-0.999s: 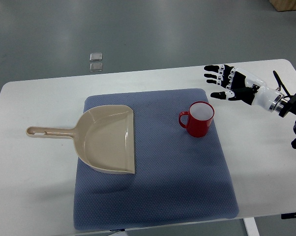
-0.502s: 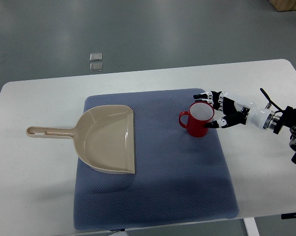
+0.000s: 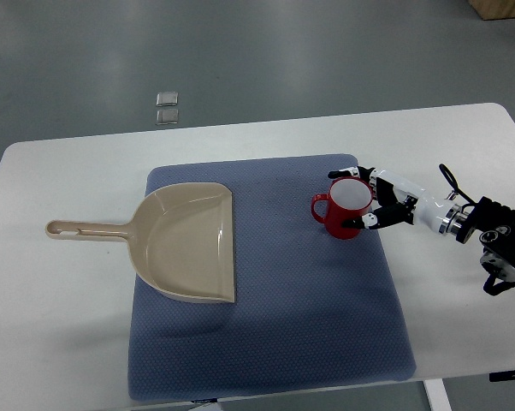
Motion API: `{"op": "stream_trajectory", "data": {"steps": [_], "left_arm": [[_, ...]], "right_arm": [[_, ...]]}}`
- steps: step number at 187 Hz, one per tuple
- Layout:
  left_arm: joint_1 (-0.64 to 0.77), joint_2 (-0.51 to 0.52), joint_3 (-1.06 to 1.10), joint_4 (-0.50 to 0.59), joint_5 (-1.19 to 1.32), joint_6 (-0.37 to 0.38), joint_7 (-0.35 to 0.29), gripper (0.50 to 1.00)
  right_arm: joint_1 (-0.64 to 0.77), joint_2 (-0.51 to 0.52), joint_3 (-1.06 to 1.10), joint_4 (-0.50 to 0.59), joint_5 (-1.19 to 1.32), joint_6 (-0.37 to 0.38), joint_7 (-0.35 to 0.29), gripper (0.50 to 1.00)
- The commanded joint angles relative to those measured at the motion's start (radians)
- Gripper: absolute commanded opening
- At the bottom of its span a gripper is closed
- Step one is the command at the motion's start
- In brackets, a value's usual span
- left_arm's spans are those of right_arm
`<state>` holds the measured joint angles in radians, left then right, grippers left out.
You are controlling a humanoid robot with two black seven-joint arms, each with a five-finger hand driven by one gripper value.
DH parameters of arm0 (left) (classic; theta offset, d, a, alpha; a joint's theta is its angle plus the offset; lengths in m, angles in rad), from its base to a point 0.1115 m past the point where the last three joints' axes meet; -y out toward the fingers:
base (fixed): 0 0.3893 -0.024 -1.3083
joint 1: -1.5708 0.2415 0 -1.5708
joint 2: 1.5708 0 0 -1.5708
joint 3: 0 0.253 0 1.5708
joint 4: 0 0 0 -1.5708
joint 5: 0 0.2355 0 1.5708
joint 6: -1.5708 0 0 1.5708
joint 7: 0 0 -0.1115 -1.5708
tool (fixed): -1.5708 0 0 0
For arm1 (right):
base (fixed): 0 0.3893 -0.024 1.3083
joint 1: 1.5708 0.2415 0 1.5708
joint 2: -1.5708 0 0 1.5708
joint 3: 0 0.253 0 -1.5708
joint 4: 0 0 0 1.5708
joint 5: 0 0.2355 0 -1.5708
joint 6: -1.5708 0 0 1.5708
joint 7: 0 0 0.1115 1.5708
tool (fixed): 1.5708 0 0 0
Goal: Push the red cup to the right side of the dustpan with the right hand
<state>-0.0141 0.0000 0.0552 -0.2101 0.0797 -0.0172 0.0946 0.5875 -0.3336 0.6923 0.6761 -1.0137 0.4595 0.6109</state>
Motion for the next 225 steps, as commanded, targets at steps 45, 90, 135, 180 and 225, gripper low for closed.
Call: {"op": "stream_trajectory", "data": {"steps": [45,90,135,180,225], "left_arm": [[0.000,0.000,0.000,0.000,0.000,0.000,0.001,1.000],[0.000,0.000,0.000,-0.002,0.000,0.000,-0.001,1.000],[0.000,0.000,0.000,-0.003,0.000,0.000,0.001,1.000],[0.000,0.000,-0.002,-0.002,0.000,0.000,-0.001,1.000],[0.002,0.000,-0.003,-0.002,0.000,0.000,-0.001,1.000]], "right_arm": [[-0.002,0.042,0.000,-0.013,0.009,-0.039,0.000,0.936],[-0.012,0.068,0.004,-0.013,0.017,-0.048,0.000,0.936],[-0.020,0.097,0.001,-0.013,0.018,-0.096,0.000,0.932],[-0.029,0.146,0.004,-0.013,0.021,-0.107,0.000,0.930],[-0.028,0.194,0.009,-0.010,0.024,-0.125,0.000,0.928]]}}
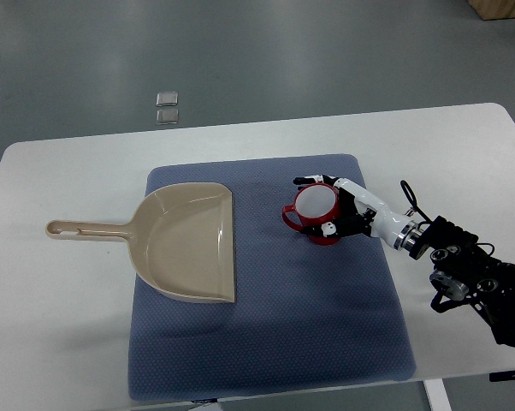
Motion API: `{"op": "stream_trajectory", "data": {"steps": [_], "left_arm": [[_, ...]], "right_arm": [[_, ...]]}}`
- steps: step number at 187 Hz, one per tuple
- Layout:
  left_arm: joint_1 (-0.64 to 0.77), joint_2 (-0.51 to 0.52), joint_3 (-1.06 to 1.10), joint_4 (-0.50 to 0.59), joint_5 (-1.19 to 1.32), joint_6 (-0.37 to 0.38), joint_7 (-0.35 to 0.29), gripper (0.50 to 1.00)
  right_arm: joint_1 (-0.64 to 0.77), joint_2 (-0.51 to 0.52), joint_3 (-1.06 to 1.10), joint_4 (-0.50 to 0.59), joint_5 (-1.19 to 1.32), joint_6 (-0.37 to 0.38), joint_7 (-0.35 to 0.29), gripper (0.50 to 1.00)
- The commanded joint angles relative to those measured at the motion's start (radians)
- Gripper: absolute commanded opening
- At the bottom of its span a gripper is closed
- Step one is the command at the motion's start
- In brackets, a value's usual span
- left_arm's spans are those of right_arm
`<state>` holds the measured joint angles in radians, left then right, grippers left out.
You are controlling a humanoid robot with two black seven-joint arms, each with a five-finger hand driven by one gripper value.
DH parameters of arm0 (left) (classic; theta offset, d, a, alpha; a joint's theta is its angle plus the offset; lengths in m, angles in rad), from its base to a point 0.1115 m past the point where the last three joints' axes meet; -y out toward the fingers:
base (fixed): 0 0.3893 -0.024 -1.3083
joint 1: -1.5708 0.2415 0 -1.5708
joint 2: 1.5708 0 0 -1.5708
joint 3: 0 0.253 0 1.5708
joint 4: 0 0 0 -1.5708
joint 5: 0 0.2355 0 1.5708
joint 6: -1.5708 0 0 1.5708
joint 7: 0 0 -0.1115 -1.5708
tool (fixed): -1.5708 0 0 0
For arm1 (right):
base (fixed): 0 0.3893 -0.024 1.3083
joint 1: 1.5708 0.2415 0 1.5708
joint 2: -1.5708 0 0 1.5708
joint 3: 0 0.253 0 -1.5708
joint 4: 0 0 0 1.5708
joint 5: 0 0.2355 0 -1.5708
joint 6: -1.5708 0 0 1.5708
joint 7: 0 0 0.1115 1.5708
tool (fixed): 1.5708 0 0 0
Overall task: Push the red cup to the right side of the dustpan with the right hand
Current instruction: 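Push the red mug with the right hand toward the dustpan's edge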
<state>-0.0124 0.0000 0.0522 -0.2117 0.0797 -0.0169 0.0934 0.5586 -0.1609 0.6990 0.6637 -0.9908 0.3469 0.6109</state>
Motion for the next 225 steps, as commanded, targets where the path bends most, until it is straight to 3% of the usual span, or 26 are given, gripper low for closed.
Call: {"op": "stream_trajectory", "data": {"steps": [1,64,225], "left_arm": [[0.000,0.000,0.000,0.000,0.000,0.000,0.000,1.000],[0.000,0.000,0.001,0.003,0.000,0.000,0.000,1.000],[0.000,0.000,0.000,0.003,0.000,0.000,0.000,1.000]], "right_arm": [[0.001,0.024,0.002,0.001,0.001,-0.014,0.000,0.930],[0.001,0.106,-0.003,0.002,0.001,-0.060,0.000,0.928],[-0.045,0.090,0.005,0.002,0.001,-0.062,0.000,0.928]]}}
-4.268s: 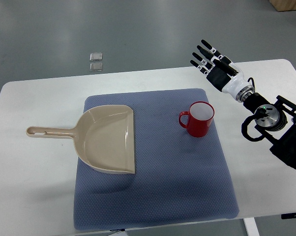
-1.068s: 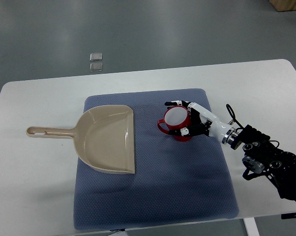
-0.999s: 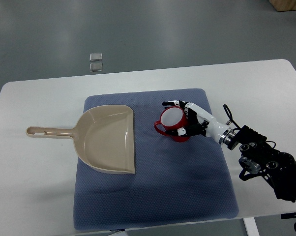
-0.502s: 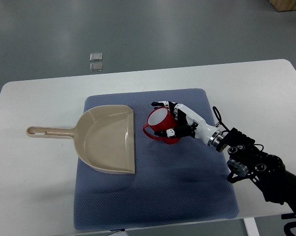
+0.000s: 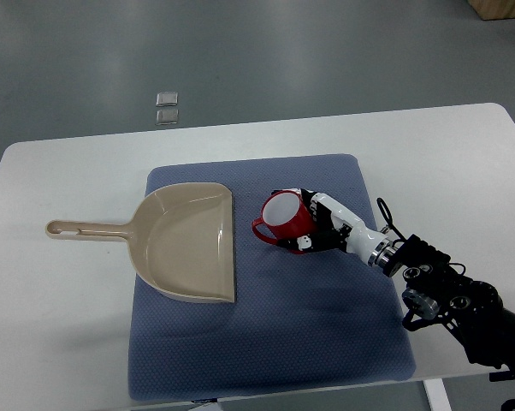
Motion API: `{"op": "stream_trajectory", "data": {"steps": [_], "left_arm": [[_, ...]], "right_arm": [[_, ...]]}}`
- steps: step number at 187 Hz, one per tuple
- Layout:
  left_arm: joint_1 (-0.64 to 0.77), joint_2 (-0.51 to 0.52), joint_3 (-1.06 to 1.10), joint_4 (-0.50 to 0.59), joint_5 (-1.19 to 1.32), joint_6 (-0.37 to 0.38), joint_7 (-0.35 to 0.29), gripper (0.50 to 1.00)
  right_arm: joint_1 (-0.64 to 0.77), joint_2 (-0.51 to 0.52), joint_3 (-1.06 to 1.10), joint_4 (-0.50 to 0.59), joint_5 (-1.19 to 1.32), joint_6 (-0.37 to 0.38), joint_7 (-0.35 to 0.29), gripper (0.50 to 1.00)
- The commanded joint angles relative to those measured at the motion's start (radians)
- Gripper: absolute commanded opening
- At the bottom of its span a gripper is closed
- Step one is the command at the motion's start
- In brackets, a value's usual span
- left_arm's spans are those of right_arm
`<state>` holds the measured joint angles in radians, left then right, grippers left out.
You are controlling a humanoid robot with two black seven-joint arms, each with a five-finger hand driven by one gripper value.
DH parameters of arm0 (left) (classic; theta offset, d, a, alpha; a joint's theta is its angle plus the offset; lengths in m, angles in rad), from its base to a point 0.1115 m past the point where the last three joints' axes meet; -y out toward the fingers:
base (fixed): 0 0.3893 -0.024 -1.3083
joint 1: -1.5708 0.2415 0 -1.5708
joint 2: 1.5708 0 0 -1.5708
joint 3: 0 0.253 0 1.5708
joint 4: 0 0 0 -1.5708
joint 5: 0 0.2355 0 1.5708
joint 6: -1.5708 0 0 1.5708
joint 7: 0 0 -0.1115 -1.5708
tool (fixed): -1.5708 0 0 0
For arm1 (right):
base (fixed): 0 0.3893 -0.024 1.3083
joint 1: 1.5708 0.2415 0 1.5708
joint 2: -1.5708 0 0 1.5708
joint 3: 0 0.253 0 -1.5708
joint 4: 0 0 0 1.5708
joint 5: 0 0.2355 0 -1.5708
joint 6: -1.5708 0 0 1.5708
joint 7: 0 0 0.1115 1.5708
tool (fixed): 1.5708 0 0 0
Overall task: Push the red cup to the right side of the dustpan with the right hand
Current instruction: 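Push the red mug with the right hand toward the dustpan's edge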
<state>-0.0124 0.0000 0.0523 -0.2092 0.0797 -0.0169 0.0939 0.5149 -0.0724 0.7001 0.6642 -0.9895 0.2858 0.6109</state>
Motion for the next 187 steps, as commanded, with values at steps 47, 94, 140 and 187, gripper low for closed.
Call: {"op": "stream_trajectory", "data": {"steps": [47,94,140,187], "left_arm": [[-0.001,0.000,0.000,-0.001,0.000,0.000,0.000,1.000],[-0.001,0.000,0.000,-0.001,0.000,0.000,0.000,1.000],[0.000,0.000,0.001,-0.001,0.000,0.000,0.000,1.000],[0.000,0.000,0.000,-0.001,0.000,0.000,0.000,1.000]], "right_arm": [[-0.026,0.011,0.009,0.000,0.000,-0.065,0.000,0.928],[-0.029,0.013,0.019,0.000,0.002,-0.074,0.000,0.928],[-0.032,0.020,0.015,0.012,0.029,-0.109,0.000,0.917],[-0.033,0.066,0.007,0.014,0.029,-0.111,0.000,0.911]]}}
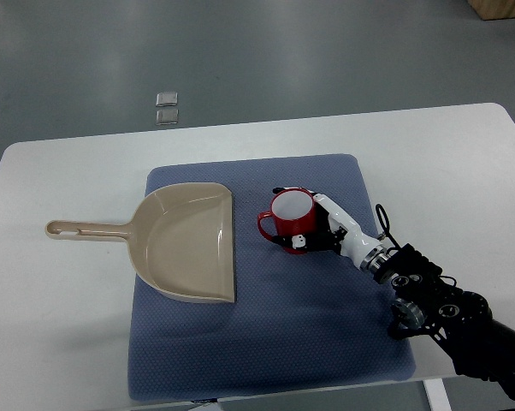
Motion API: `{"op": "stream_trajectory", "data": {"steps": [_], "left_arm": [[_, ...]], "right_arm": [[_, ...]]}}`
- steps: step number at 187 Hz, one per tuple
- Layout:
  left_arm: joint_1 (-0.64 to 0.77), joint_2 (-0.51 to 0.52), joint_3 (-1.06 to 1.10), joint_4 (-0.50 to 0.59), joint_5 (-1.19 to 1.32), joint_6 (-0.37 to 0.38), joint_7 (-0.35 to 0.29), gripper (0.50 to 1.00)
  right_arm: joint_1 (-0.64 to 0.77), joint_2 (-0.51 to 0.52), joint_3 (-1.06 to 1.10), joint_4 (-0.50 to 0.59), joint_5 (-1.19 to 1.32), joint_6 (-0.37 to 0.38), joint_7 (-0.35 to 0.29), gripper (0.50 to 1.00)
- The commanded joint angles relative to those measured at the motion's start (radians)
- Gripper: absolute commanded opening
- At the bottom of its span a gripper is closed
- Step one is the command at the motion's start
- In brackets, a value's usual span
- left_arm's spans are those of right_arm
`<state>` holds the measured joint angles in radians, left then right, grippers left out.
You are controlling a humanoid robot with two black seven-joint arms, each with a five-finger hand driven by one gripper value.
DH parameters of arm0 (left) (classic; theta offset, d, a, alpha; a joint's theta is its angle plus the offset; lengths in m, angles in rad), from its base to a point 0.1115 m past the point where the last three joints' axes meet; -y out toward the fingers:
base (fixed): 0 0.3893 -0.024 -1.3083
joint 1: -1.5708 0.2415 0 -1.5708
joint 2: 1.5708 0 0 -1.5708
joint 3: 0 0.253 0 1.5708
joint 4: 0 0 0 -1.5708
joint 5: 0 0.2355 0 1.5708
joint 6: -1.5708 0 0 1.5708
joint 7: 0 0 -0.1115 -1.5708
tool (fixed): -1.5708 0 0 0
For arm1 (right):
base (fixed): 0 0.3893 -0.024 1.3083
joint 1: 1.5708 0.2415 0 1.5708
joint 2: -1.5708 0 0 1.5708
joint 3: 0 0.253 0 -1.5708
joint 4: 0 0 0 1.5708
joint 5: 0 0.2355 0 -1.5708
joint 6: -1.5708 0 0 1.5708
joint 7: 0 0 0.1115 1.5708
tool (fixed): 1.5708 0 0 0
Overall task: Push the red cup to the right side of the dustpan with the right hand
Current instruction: 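Push the red mug with the right hand toward the dustpan's edge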
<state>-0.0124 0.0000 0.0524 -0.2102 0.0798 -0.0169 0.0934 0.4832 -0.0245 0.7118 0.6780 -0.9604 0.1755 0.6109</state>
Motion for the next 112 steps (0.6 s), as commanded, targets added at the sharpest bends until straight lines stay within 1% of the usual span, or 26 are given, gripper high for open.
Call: {"op": "stream_trajectory", "data": {"steps": [1,22,84,112], "left_arm": [[0.000,0.000,0.000,0.000,0.000,0.000,0.000,1.000],[0.000,0.000,0.001,0.000,0.000,0.000,0.000,1.000],[0.000,0.000,0.000,0.000,0.000,0.000,0.000,1.000],[0.000,0.000,0.000,0.000,0.000,0.000,0.000,1.000]], "right_arm": [[-0.002,0.018,-0.005,0.000,0.000,-0.001,0.000,0.911],[-0.002,0.025,-0.008,0.003,0.000,-0.014,0.000,0.909],[-0.002,0.025,-0.017,0.006,-0.001,-0.028,0.000,0.907],[-0.003,0.025,-0.017,0.025,-0.001,-0.028,0.000,0.905]]}}
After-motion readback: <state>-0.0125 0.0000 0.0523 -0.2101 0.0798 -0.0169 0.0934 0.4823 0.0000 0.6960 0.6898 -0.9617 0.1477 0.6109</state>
